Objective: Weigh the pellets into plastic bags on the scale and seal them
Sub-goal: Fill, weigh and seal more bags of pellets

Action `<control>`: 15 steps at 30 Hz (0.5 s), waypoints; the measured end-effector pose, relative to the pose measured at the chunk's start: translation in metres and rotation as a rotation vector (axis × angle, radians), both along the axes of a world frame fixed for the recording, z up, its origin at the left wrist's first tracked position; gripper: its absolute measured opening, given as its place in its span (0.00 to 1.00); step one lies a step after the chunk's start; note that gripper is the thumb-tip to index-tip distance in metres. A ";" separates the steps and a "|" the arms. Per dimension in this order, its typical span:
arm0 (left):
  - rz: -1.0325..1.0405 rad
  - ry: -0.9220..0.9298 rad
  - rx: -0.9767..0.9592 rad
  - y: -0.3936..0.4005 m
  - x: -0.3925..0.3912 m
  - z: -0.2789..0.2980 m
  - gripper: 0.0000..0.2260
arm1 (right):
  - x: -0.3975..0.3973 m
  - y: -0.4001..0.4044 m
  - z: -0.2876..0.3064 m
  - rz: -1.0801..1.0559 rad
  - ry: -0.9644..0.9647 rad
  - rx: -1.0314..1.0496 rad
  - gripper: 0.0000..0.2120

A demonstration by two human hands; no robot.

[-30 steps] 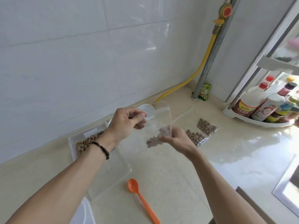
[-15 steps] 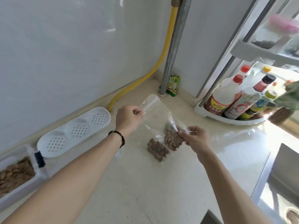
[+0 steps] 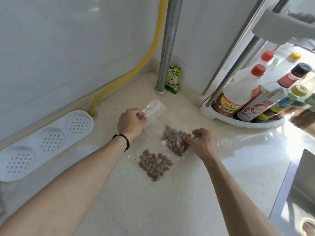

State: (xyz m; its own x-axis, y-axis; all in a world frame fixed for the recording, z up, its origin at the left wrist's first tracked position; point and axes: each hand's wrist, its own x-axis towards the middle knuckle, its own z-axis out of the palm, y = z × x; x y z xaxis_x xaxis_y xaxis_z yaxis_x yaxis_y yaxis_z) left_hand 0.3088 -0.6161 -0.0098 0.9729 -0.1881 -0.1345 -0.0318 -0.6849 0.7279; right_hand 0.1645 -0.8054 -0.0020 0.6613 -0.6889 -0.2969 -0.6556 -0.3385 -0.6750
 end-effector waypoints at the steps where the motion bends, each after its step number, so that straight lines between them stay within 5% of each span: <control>1: -0.002 0.001 0.011 0.001 0.001 -0.001 0.05 | 0.000 0.000 -0.001 0.021 0.021 -0.035 0.24; 7: -0.123 -0.059 0.131 0.026 -0.007 0.008 0.27 | 0.001 0.016 0.010 0.129 0.067 -0.309 0.22; 15: -0.120 -0.163 0.246 0.141 -0.063 0.023 0.23 | 0.031 0.130 0.032 0.507 -0.154 -0.246 0.20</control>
State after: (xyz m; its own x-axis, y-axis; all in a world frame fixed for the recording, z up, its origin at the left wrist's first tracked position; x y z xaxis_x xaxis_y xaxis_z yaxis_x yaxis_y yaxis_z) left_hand 0.2458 -0.4753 0.0131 0.9582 -0.2839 -0.0340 -0.2257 -0.8242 0.5194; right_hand 0.1950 -0.6755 0.0303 0.9495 -0.3110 -0.0424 -0.2708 -0.7432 -0.6118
